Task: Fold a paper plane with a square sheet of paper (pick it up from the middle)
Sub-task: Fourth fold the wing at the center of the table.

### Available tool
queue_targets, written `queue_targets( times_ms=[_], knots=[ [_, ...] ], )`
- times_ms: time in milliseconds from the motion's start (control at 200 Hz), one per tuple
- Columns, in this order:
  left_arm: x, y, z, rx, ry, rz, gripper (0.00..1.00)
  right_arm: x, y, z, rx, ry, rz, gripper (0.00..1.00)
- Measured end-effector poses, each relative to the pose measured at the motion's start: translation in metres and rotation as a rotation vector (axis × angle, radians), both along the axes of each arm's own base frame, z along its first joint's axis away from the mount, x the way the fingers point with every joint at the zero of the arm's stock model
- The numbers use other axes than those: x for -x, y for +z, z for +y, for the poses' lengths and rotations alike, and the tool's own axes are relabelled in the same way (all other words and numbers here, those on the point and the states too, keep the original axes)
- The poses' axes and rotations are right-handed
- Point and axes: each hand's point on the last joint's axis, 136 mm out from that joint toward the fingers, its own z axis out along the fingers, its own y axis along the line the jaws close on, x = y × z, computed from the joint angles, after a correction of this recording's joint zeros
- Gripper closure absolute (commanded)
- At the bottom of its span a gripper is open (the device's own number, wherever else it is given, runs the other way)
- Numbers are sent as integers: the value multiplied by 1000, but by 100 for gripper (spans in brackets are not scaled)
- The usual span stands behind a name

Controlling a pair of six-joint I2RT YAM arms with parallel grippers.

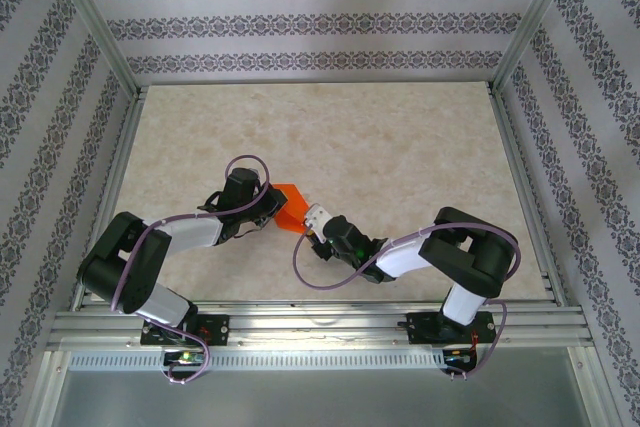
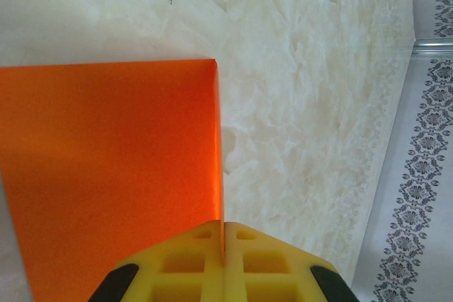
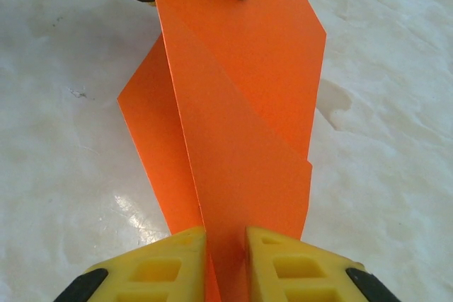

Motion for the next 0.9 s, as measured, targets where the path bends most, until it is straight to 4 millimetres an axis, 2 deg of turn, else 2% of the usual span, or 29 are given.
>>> queue_targets(
  times_ms=[385, 550, 679, 779, 904],
  knots=[
    [0, 0, 0, 0, 0, 0, 94, 0, 0, 0, -3, -2, 2, 85],
    [0, 0, 0, 0, -1, 0, 94, 0, 0, 0, -5, -5, 5, 91],
    [0, 0, 0, 3, -2, 1, 91, 0, 0, 0, -12, -11, 12, 92],
    [0, 0, 0, 3, -1, 2, 82, 0, 0, 0, -17, -16, 16, 97],
    [0, 0, 0, 5, 1, 3, 61, -3, 0, -2, -35, -35, 33, 100]
  ],
)
